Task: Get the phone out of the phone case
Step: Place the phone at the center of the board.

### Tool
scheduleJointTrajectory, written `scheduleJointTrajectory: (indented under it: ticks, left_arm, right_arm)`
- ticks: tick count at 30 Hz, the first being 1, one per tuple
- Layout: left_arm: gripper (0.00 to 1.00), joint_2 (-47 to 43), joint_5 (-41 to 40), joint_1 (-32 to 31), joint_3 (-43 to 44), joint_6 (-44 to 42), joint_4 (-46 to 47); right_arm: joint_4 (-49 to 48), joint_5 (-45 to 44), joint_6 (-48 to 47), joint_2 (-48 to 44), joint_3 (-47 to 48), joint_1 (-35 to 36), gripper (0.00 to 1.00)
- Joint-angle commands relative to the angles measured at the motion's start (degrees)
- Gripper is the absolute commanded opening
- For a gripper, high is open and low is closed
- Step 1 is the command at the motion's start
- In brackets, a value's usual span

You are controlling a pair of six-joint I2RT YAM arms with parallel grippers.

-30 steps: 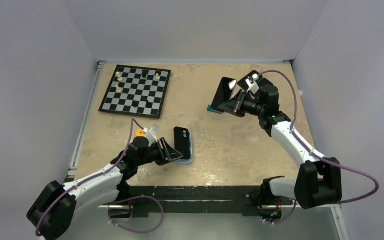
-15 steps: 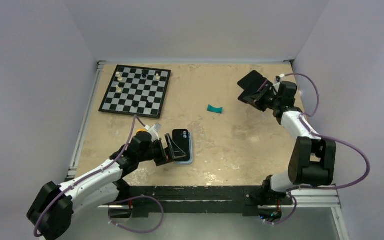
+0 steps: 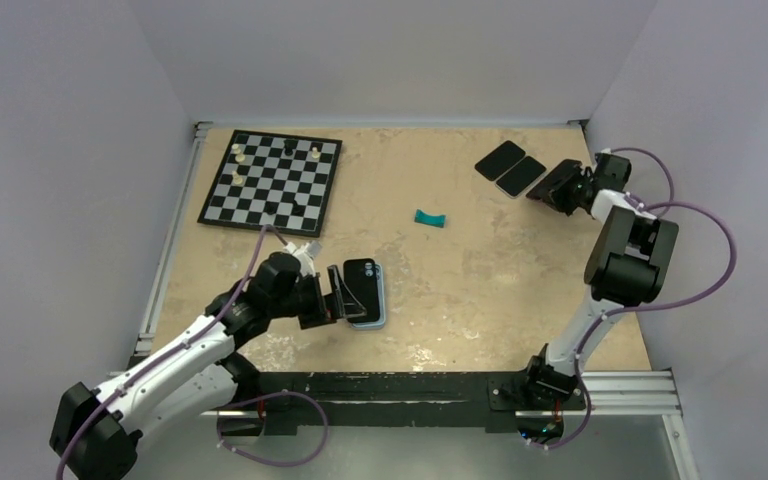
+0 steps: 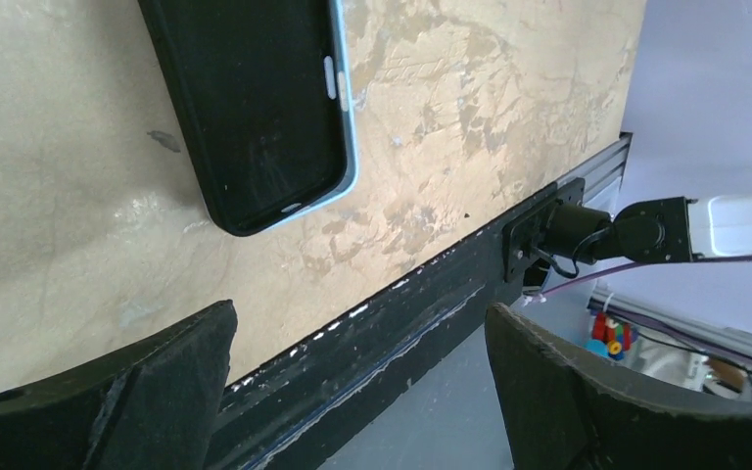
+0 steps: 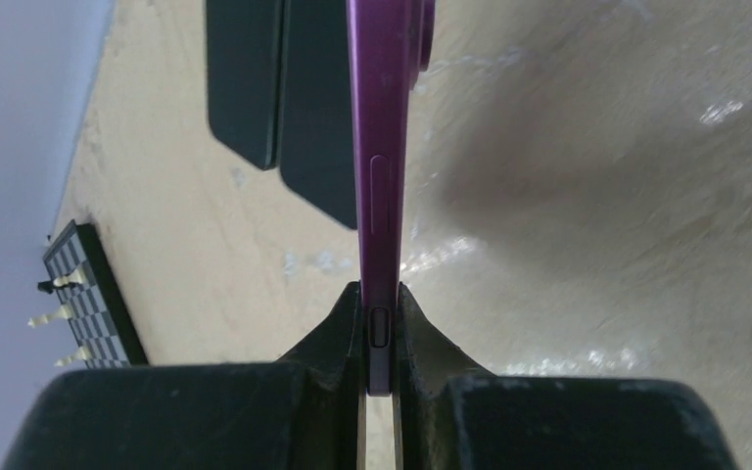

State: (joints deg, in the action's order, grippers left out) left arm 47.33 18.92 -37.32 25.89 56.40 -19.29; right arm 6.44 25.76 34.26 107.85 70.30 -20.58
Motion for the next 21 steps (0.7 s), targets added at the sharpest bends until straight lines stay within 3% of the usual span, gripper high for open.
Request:
scheduleJointTrajectory:
  ticks: [1, 16, 18, 21]
  left_arm:
    - [1.0, -5.0, -3.19, -0.26, 9.26, -9.28, -7.84]
    - [1.0, -6.45, -6.16, -0.21, 25.74, -20.01, -4.54]
    - [1.0, -6.4, -6.08, -0.24, 26.03, -20.27, -3.85]
    - [1.0, -5.99, -6.92, -0.29, 26.3, -20.66, -3.57]
  right_arm:
    - [1.06, 5.93, -3.63, 4.76, 5.74, -1.26, 0.07]
    - [0.26, 11.16, 0.8, 9.53, 7.31, -1.37, 0.26]
    - [0.39, 9.73, 0.41, 8.05, 6.51, -1.35, 0.32]
    - [2.14, 5.8, -1.44, 5.97, 6.08, -1.32, 0.5]
